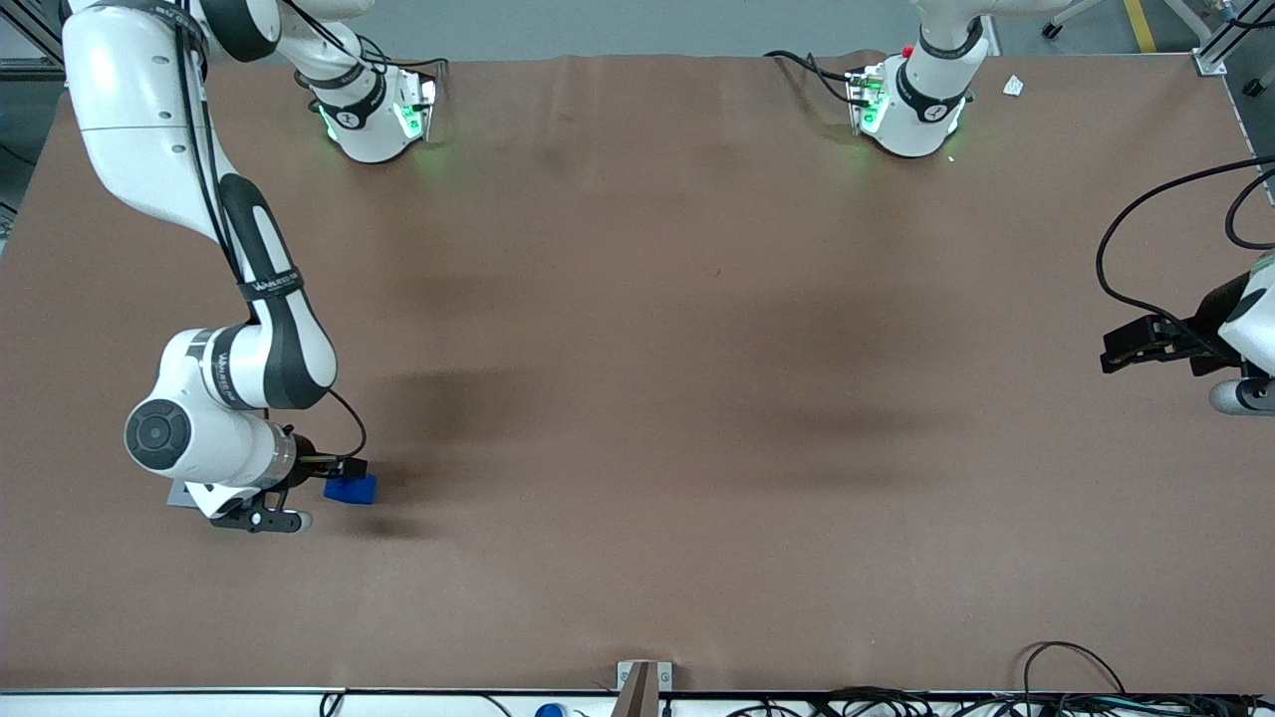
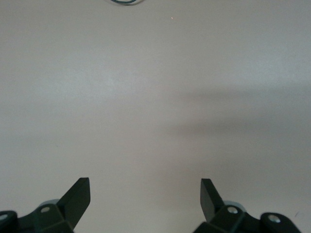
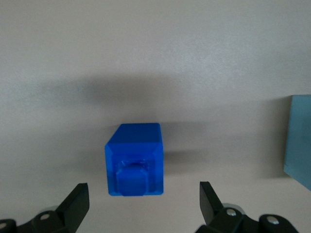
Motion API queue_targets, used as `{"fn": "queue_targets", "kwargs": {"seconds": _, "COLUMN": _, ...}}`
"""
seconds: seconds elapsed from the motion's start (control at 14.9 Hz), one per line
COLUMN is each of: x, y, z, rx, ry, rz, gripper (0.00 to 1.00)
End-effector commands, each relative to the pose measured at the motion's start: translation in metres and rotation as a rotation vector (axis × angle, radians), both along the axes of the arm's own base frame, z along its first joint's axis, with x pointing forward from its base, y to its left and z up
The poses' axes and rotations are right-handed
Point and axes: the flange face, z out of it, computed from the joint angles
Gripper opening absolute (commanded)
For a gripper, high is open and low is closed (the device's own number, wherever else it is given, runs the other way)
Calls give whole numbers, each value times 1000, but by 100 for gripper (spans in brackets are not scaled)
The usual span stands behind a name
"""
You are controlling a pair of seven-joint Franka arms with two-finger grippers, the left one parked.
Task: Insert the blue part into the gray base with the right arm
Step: 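Close the right gripper on the blue cube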
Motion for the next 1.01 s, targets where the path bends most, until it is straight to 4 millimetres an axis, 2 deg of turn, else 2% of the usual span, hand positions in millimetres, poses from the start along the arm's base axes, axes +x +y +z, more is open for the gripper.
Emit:
{"fn": "queue_targets", "kwargs": {"seconds": 0.0, "x": 8, "y": 16, "z": -1, "rx": 9, "ry": -11, "rz": -4, "gripper": 100}}
{"fn": "queue_targets", "kwargs": {"seconds": 0.27, "x": 8, "y": 17, "z": -5, "rx": 9, "ry": -8, "rz": 2, "gripper": 98}}
{"fn": "queue_targets", "kwargs": {"seconds": 0.4, "x": 8, "y": 14, "z": -6, "rx": 7, "ry": -8, "rz": 12, "gripper": 92}}
{"fn": "queue_targets", "kwargs": {"seconds": 0.61, "x": 9, "y": 11, "z": -7, "rx": 7, "ry": -13, "rz": 10, "gripper": 76}}
{"fn": "queue_targets", "kwargs": {"seconds": 0.94, "x": 9, "y": 10, "z": -8, "rx": 7, "ry": -15, "rz": 10, "gripper": 63}}
